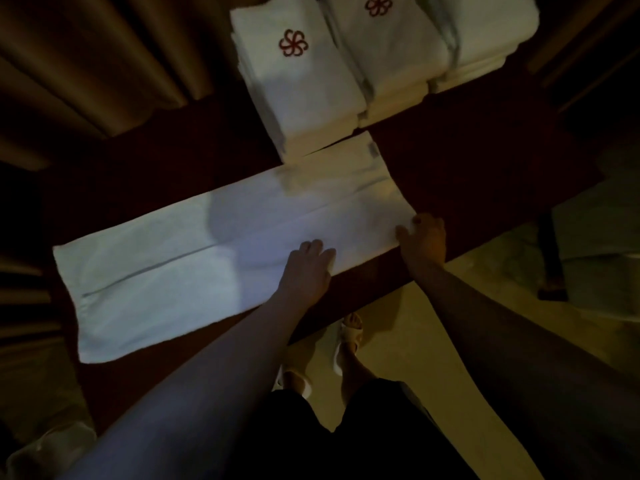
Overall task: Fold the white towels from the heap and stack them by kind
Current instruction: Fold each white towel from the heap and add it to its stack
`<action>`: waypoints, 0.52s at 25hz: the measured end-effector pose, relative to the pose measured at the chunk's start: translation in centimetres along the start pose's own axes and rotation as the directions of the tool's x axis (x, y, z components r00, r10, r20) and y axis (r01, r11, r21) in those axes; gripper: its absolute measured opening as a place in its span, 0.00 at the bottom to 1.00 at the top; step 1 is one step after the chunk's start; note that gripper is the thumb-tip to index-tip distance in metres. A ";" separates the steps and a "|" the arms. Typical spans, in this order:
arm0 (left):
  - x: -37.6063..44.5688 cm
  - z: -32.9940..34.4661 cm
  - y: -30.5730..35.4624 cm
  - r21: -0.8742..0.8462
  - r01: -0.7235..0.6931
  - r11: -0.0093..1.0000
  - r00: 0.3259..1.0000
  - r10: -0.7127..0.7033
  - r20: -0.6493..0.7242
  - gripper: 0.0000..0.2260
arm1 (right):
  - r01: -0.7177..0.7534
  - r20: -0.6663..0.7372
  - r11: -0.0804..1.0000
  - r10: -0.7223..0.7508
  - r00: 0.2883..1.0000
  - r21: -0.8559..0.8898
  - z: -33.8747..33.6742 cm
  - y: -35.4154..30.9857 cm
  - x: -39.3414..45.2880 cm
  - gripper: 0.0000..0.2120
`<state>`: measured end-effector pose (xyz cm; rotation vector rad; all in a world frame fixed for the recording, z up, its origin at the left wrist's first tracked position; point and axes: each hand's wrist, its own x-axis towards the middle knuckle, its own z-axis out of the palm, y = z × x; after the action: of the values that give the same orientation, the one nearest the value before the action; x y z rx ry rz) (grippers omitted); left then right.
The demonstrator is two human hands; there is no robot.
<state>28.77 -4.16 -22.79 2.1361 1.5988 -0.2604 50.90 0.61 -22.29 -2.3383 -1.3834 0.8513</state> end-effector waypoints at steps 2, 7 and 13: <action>1.4 -0.1 1.3 -0.002 0.019 1.000 1.000 -0.019 -0.014 0.23 | -0.005 0.098 0.999 0.001 0.995 0.041 -0.4 0.7 1.5 0.21; 3.2 0.0 3.1 0.024 0.093 0.995 0.995 -0.092 -0.035 0.21 | -0.131 0.202 0.976 0.095 0.975 0.172 -1.0 2.2 3.8 0.16; 3.3 0.4 3.7 0.044 0.138 0.989 0.990 -0.136 -0.048 0.22 | -0.033 0.202 0.978 -0.009 0.979 0.205 -2.3 2.6 4.5 0.15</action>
<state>33.30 -2.34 -23.58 2.0836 1.7854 -0.2985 55.75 3.35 -23.41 -2.1521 -1.2854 1.2047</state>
